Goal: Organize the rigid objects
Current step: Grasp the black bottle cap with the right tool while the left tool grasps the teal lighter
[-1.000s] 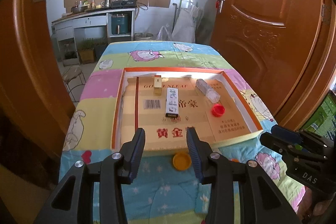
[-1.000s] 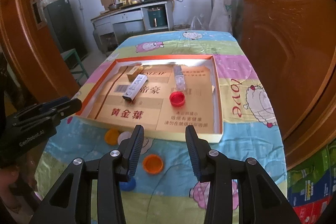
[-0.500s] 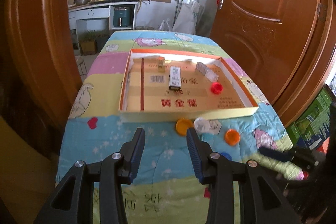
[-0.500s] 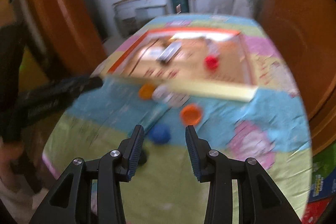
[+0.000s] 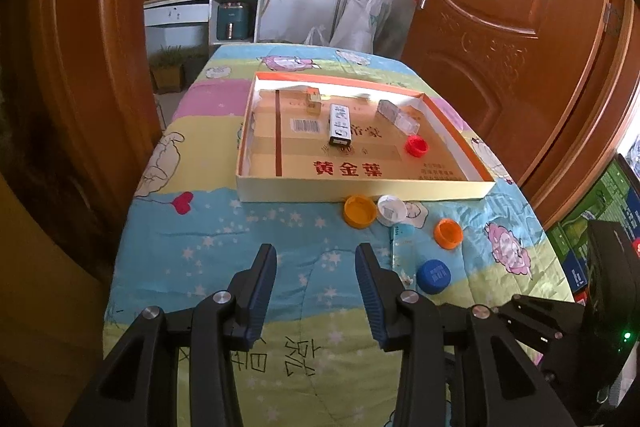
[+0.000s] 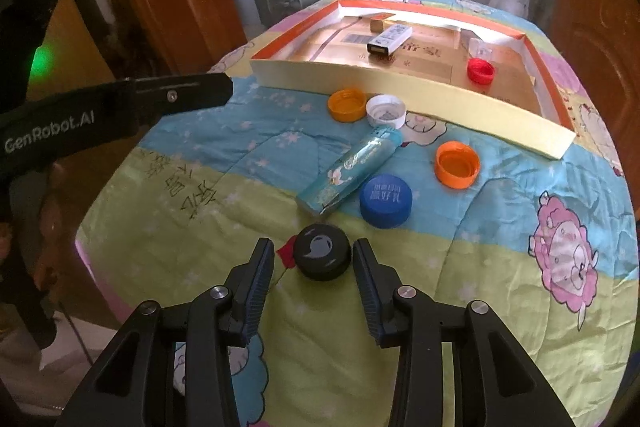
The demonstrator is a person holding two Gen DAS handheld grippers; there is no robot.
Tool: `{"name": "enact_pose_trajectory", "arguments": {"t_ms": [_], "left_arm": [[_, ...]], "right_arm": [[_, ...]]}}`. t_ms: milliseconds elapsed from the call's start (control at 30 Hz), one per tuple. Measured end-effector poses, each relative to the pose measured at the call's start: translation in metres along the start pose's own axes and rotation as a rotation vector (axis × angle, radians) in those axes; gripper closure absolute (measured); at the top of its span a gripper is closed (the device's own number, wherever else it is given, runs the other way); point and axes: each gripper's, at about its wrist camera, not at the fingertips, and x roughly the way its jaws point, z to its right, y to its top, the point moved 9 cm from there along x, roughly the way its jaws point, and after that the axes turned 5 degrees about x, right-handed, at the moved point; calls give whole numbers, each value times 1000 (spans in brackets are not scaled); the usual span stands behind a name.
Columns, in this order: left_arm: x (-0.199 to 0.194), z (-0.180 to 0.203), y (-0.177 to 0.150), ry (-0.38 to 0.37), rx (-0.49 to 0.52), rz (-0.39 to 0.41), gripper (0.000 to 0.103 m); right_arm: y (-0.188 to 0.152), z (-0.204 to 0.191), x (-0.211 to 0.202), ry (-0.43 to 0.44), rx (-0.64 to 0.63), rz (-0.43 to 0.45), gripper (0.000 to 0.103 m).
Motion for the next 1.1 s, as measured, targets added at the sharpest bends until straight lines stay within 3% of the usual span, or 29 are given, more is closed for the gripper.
{"name": "enact_pose_trajectory", "arguments": {"t_ms": [67,133,367,600,867,900,1000,1100], "left_arm": [[3,3,0,-9,7,-7,62],[7,8,-1,-21,15,-15,62],[32,47,-3,-119,89,-63,62],[63,72,-5,-120,149,-106,62],[81,74,-11,-72,199,-125,62],[80,74,-12,-67,214,-120,63],[76,75,-15,-77,238,-100,81],[73,72,-17,-101,218,-92,81]], "right_arm": [[0,0,2,-12,-12,-4,63],[-1,1,2,-39,-25,-2,72],[-5,9,-11,-100,-62,19,72],[-10,29,-27,-128,-27,45,72],[-12,34,-28,-120,-13,52,72],[-12,34,-28,-119,-10,51,72],[-12,35,-27,-116,-1,52,72],[-10,35,-28,-115,4,62,72]]}}
